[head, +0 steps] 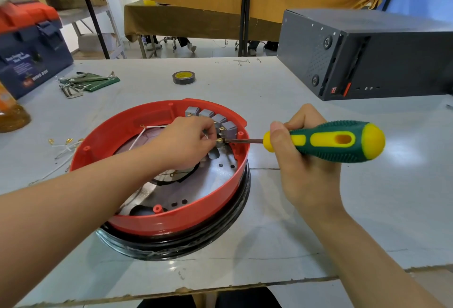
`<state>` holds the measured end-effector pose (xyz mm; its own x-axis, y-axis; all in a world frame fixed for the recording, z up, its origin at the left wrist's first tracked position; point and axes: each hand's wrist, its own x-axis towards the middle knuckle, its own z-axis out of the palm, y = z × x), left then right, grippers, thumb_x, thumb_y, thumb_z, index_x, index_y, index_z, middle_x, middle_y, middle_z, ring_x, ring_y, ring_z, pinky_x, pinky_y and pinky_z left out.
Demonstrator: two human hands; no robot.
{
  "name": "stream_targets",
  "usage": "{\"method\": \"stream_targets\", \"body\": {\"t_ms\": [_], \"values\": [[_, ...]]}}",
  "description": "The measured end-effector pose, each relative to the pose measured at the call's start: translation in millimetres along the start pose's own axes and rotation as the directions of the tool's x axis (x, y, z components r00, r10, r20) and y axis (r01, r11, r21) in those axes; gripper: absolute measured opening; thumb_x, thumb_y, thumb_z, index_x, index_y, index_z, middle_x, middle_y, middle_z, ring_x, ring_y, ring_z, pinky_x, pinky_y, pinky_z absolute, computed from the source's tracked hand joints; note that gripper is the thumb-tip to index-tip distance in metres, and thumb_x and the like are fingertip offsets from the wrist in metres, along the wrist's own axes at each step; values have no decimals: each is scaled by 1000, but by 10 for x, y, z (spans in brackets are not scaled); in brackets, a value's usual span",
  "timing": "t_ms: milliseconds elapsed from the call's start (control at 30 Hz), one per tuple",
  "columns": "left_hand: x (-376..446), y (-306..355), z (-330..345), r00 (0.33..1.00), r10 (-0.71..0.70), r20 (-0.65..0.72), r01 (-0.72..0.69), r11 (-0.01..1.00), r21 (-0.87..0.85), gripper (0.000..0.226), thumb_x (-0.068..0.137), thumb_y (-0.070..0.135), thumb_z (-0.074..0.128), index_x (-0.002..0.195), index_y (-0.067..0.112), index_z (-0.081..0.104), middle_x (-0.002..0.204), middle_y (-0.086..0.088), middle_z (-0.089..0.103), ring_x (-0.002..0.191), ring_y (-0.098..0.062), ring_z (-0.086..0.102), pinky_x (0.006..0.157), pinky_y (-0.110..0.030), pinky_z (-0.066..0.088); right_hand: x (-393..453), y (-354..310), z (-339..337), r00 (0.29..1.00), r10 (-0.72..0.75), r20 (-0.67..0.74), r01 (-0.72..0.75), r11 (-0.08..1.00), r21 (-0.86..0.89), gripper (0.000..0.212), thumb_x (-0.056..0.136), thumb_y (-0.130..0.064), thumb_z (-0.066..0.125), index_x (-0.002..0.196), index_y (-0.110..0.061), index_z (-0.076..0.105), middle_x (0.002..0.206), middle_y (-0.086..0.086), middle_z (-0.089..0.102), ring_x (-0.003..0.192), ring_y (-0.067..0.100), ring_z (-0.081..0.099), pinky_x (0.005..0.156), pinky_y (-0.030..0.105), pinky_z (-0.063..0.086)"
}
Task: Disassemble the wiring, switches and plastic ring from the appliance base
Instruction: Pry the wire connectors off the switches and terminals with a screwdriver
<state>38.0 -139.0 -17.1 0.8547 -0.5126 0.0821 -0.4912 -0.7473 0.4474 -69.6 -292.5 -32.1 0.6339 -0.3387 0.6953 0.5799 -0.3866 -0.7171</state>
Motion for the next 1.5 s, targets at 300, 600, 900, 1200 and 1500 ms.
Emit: {"method": "stream_targets", "body": {"t_ms": [300, 600, 900, 1200, 1500], "values": [[-19, 14, -9, 1000, 3, 12, -3, 1000, 7, 11, 91, 14, 52, 83, 20, 59, 66, 10, 56, 59, -1, 48, 49, -11, 33, 55, 24, 100, 998, -12, 66, 10, 999, 30, 25, 85, -8, 58, 66, -10, 42, 52, 3, 47, 52, -2, 45, 55, 5, 34], [-21, 30, -9, 1000, -12, 6, 12, 1000, -13, 11, 89, 13, 51, 84, 16, 60, 58, 14, 54, 49, 6, 50, 48, -4, 35, 214, -59, -41, 998, -59, 31, 60, 997, -44, 27, 84, -8, 58, 64, -16, 42, 55, -11, 46, 56, -3, 47, 60, 5, 34], [-11, 25, 18, 1000, 1, -24, 0, 1000, 29, 9, 88, 17, 53, 79, 19, 57, 65, 12, 53, 60, -1, 47, 53, -20, 31, 207, -45, 15, 994, -105, 35, 106, 994, -40, 22, 85, -6, 59, 67, -9, 47, 58, 1, 52, 58, 6, 49, 61, 6, 36], [-14, 16, 34, 999, 33, -38, -30, 997, 76, 19, 91, 17, 49, 74, 26, 50, 62, 12, 52, 59, -3, 46, 53, -20, 32, 166, -52, 10, 987, -157, 42, 159, 986, -40, 24, 87, -3, 59, 69, -12, 46, 61, 4, 54, 58, 3, 50, 61, 2, 35], [-27, 22, 19, 1000, 18, -23, -18, 1000, 0, 16, 88, 11, 51, 76, 22, 55, 54, 12, 56, 52, 16, 50, 53, -3, 35, 179, -33, 15, 990, -114, 87, 118, 992, -42, 22, 86, -8, 59, 69, -11, 46, 57, -1, 51, 55, 1, 48, 59, 4, 35]]}}
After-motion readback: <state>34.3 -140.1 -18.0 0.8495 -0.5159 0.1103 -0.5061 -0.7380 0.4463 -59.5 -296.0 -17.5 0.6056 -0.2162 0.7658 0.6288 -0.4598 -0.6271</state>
